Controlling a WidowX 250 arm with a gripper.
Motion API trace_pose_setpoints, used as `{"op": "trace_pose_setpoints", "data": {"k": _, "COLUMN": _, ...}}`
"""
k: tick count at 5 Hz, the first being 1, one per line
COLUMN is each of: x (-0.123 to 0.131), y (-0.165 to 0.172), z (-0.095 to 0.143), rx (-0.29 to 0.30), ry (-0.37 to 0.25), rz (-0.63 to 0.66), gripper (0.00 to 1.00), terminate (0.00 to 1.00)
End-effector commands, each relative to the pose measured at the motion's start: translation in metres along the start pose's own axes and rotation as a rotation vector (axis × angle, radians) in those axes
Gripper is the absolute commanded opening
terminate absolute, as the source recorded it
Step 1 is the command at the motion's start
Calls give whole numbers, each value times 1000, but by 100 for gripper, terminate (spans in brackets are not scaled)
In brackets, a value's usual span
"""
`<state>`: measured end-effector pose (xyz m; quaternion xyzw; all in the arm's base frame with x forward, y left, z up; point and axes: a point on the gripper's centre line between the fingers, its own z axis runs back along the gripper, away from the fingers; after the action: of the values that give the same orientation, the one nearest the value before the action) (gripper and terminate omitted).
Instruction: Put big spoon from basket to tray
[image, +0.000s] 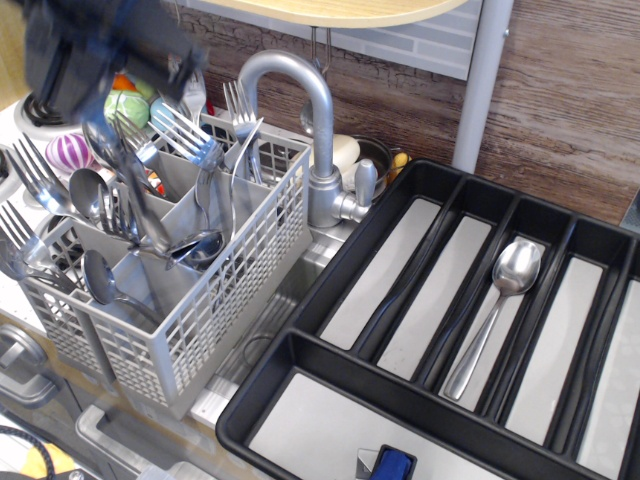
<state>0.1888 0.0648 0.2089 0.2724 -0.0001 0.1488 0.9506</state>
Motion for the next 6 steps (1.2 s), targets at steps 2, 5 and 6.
{"op": "trace_pose_setpoints", "data": {"k": 2, "x": 26, "y": -39, "z": 49, "rx": -290, "ry": 159, "rz": 44, "gripper": 0, "terminate": 0}}
{"op": "trace_pose_setpoints", "data": {"k": 5, "x": 40, "y": -146, "z": 13, "rx": -323, "ry": 96, "rz": 117, "gripper": 0, "terminate": 0}}
{"op": "trace_pose_setpoints", "data": {"k": 6, "x": 50, "y": -164, "z": 7, "rx": -347, "ry": 120, "rz": 72, "gripper": 0, "terminate": 0}}
